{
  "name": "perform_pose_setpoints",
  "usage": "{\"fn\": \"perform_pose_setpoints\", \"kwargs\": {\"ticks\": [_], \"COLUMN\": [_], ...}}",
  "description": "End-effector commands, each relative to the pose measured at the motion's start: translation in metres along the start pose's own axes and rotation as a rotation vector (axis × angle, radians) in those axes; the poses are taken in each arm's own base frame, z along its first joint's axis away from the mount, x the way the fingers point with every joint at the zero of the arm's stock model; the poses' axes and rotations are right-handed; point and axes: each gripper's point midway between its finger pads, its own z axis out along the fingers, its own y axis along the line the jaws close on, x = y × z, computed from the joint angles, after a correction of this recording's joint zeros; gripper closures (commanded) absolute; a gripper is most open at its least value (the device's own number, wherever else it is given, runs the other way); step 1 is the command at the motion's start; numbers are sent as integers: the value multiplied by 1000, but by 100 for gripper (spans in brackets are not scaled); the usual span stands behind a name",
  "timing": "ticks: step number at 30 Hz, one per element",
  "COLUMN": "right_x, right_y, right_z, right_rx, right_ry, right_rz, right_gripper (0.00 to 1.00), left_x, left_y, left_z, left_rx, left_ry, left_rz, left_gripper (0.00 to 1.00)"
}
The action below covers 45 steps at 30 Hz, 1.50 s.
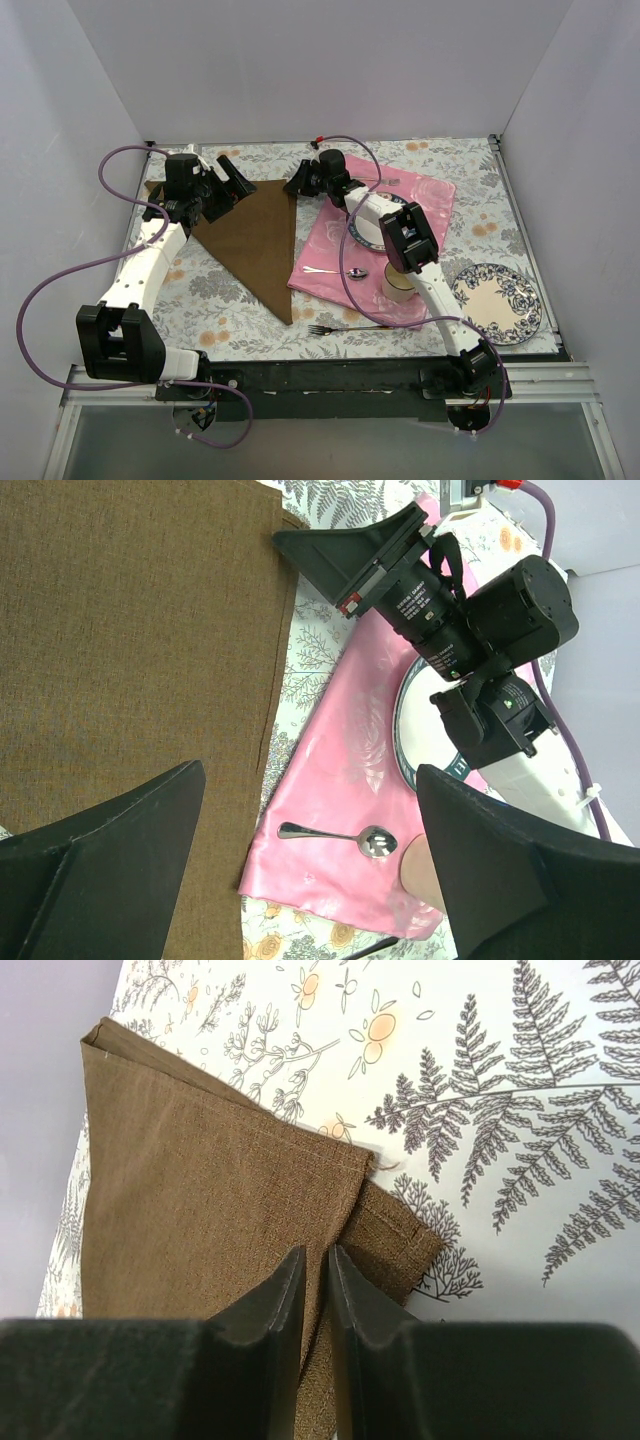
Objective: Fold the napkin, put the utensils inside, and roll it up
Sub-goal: Fold the napkin
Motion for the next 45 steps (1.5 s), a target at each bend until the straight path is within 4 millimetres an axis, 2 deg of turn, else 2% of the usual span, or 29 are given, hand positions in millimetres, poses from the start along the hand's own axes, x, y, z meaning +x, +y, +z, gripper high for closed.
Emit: {"fn": "perform_pose_setpoints", "kwargs": {"ticks": [1,8,11,15,35,45], "right_x": [-14,-46,-58,-65,-58,-58], "right_y": [13,47,61,70,65,52], "right_z": [4,-5,-14,-23,-39,-43], "right_rx": [-49,-115,-133,-132,-99,-76], "right_ry": [-39,-119,-147,-165,-163,-162], "right_rz": [-2,-30,-33,-23,-46,-44], "right_gripper": [80,99,99,99,99,99], "left_x": [-4,-3,-5,-8,-10,-9], "left_y": [-9,-4,-4,-2,4,6], "left_z": [-6,-2,0,2,1,1], "left_rx": [25,6,-1,-16,-47,-51], "left_ry": [-13,-11,-15,-21,-43,-41], "left_rz": [24,11,9,-2,-7,-6], "left_gripper": [13,12,12,11,9,9]}}
